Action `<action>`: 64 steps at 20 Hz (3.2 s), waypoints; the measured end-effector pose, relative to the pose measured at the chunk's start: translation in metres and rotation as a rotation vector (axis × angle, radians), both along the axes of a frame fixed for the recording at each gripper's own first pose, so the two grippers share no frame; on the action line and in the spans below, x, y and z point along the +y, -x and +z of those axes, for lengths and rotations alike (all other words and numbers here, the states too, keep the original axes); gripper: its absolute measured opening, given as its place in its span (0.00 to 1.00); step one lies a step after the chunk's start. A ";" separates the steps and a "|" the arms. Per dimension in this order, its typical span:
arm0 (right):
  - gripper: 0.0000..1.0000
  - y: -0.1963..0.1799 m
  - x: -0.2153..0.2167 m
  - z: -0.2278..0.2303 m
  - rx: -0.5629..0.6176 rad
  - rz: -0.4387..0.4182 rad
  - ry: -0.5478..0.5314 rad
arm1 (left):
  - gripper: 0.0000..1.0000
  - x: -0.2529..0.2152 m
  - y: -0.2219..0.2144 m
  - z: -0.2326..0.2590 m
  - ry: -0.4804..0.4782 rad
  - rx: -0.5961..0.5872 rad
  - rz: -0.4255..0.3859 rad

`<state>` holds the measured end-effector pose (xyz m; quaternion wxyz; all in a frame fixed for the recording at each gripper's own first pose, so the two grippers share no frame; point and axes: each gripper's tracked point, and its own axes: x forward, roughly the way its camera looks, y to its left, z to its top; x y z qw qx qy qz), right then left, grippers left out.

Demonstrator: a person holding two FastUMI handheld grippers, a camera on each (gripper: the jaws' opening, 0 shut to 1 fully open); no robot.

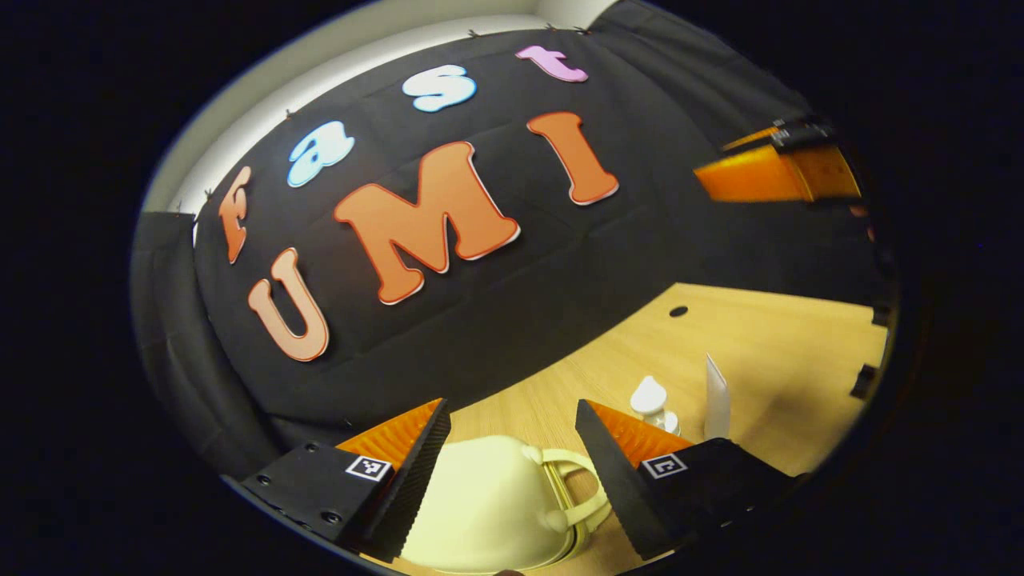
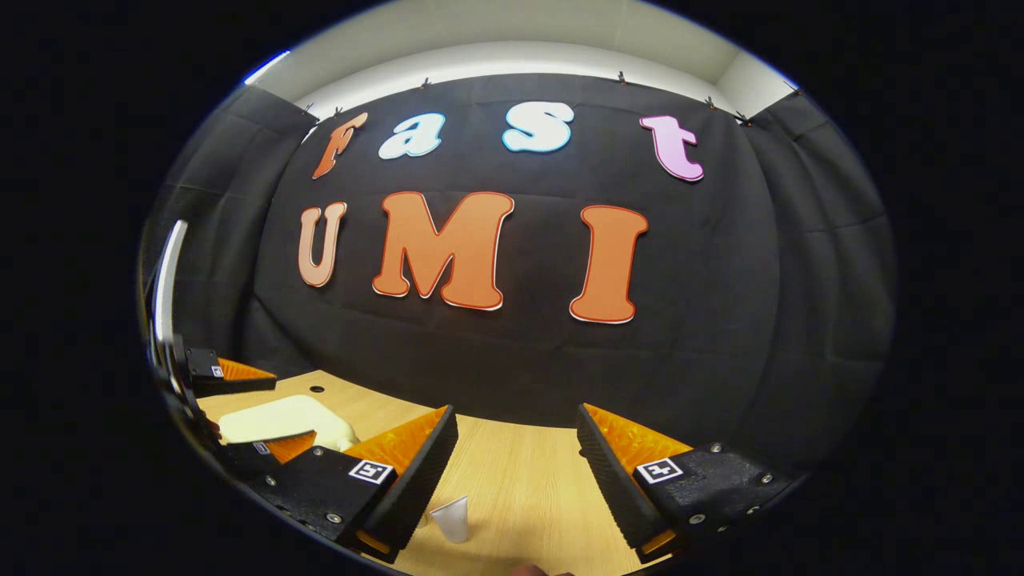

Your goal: First open the suitcase, pack the skin care products into it, and then close the suitcase.

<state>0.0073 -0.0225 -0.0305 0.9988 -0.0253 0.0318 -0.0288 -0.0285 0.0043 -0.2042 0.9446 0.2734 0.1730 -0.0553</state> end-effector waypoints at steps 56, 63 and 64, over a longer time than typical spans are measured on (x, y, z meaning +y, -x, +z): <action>0.95 -0.009 0.067 -0.007 0.047 0.035 0.064 | 0.11 0.008 0.002 -0.132 0.127 -0.009 0.327; 0.95 -0.016 0.113 -0.007 0.051 0.035 0.070 | 0.11 0.031 0.005 -0.130 0.114 -0.035 0.415; 0.95 -0.017 0.120 -0.009 0.055 0.036 0.068 | 0.11 0.043 0.006 -0.131 0.110 -0.032 0.425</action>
